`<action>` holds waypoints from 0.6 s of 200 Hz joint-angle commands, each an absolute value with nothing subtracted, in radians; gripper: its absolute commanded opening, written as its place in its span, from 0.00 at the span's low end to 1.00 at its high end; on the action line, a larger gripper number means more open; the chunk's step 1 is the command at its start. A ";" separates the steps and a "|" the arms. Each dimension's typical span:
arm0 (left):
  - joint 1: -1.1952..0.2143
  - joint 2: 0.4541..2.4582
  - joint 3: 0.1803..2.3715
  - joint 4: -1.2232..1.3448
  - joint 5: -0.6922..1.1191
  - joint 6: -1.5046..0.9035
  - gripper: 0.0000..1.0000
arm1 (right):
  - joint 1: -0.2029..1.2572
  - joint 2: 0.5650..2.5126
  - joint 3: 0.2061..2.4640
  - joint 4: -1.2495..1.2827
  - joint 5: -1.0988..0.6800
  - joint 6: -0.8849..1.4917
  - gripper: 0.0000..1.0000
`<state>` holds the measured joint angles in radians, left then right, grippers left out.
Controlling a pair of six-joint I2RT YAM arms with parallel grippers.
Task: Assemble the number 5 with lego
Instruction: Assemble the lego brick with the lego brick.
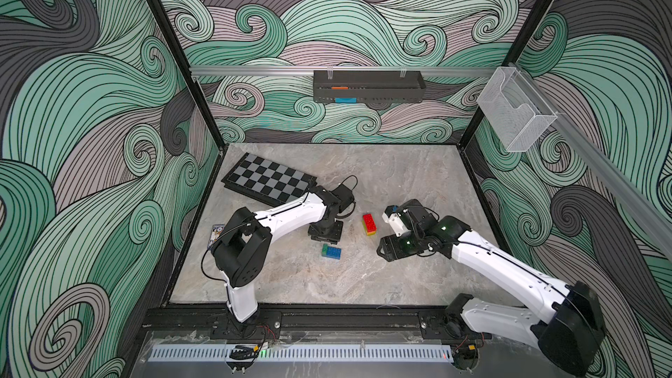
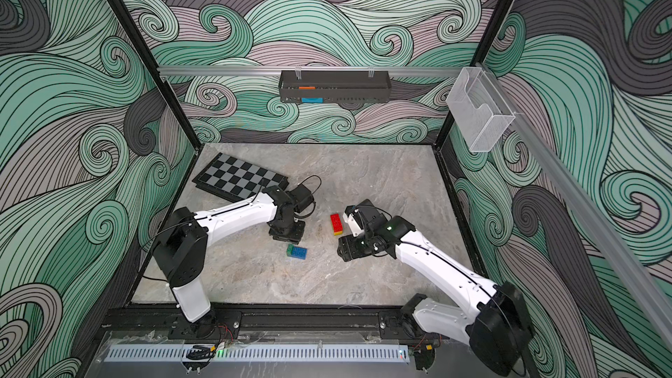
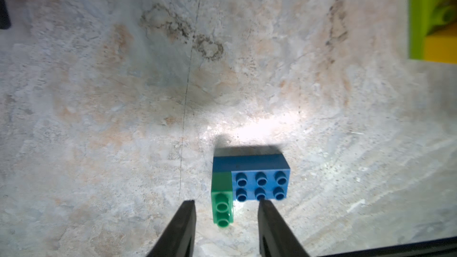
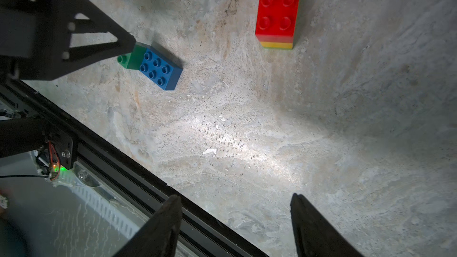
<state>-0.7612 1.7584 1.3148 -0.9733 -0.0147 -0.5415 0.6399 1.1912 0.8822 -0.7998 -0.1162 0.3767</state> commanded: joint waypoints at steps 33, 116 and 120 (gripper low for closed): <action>-0.752 1.505 1.153 -0.985 0.019 -0.568 0.52 | 0.623 1.395 1.054 -0.841 -0.023 0.337 0.75; -0.715 1.196 0.896 -0.988 0.023 -0.634 0.53 | 0.621 1.771 1.358 -0.883 0.068 0.298 0.75; -0.714 1.187 0.890 -0.989 0.023 -0.636 0.53 | 0.622 1.785 1.371 -0.888 0.073 0.297 0.75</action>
